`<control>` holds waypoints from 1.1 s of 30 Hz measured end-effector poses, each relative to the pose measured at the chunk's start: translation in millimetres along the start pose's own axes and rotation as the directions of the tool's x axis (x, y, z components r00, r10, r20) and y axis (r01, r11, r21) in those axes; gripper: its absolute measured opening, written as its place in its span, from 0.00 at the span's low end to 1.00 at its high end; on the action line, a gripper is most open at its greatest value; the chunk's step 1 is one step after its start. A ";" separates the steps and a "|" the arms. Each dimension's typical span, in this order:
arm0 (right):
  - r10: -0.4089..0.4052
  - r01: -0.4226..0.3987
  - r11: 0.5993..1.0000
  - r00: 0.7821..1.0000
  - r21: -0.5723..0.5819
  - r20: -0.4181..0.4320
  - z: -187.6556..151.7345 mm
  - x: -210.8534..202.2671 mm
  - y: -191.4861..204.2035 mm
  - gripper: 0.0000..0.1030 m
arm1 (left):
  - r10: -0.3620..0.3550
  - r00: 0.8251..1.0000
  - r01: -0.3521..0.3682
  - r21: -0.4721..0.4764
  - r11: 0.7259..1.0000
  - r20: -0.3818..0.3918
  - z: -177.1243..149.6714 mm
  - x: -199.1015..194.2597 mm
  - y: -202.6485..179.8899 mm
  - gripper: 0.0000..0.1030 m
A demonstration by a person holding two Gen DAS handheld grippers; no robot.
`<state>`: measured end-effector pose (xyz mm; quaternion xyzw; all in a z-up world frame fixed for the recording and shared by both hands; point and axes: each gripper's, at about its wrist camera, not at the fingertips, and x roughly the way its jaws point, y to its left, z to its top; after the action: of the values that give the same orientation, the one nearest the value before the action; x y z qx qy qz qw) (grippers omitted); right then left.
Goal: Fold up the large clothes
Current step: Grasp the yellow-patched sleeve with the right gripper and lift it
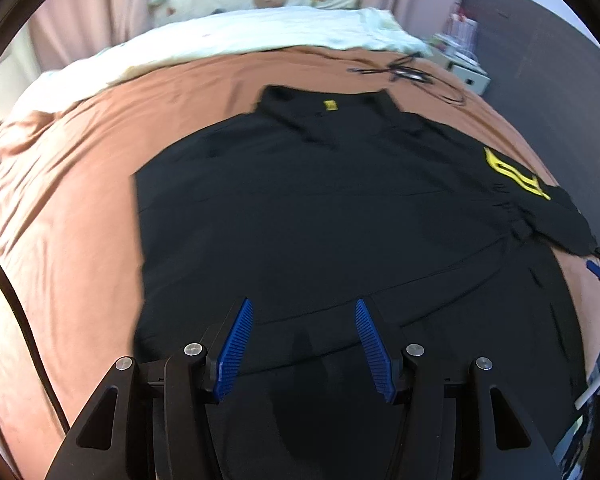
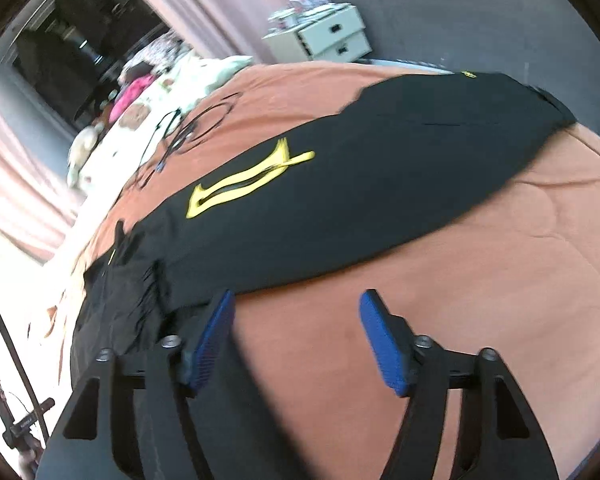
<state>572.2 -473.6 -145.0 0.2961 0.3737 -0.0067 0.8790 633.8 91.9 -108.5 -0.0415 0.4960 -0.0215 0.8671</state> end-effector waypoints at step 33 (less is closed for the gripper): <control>0.009 0.012 0.995 0.978 -0.095 0.210 61.6 -16.8 49.0 0.01 | -0.132 0.986 0.158 0.331 0.930 -0.098 48.6 155.5 -246.7 0.40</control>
<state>611.7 -469.1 -75.0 0.2510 0.2787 -0.0207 0.9268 755.5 -163.5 -194.3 0.0722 0.5123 -0.1718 0.8383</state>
